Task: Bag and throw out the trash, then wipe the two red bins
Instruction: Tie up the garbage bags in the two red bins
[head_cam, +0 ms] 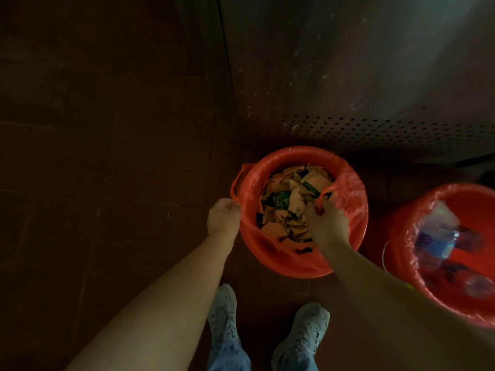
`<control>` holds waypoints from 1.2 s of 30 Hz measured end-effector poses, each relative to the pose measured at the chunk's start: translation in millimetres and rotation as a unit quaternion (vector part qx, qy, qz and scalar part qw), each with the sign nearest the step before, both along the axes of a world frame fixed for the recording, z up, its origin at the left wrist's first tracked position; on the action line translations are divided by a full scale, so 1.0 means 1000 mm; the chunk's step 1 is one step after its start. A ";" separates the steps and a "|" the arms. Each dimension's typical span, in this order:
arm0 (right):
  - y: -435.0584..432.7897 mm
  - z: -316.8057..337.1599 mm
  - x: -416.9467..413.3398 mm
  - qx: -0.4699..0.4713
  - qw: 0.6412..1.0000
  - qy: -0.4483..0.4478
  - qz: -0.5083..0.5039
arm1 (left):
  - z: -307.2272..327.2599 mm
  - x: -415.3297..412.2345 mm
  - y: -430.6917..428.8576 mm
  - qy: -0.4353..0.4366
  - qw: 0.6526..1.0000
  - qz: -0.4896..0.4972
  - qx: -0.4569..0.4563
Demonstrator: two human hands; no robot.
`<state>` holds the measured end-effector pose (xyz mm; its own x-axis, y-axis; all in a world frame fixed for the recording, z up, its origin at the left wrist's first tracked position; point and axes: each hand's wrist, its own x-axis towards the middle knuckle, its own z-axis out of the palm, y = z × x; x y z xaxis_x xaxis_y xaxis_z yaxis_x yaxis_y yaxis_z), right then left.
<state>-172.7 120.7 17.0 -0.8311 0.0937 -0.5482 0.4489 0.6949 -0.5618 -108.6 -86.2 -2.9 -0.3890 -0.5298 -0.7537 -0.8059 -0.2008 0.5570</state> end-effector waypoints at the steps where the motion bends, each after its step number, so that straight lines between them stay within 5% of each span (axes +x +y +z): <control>1: -0.001 0.007 -0.001 -0.009 1.000 -0.010 -0.012 | 0.009 -0.005 0.003 0.016 1.000 -0.015 0.019; 9: -0.013 0.060 0.003 -0.065 0.996 -0.050 0.035 | 0.056 -0.024 0.034 -0.034 0.976 -0.162 0.143; 13: -0.009 0.070 0.005 -0.084 0.988 -0.074 0.110 | 0.062 -0.027 0.033 -0.030 0.972 -0.229 0.041; 21: 0.002 0.091 0.008 -0.096 0.978 -0.136 0.128 | 0.101 -0.043 0.044 0.075 0.989 -0.093 0.086; 29: 0.010 0.133 -0.009 -0.224 0.964 -0.133 -0.060 | 0.148 -0.033 0.037 0.053 0.978 -0.156 0.126; 36: 0.016 0.145 -0.013 -0.218 0.964 -0.147 0.046 | 0.177 -0.030 0.042 0.079 0.959 -0.241 0.129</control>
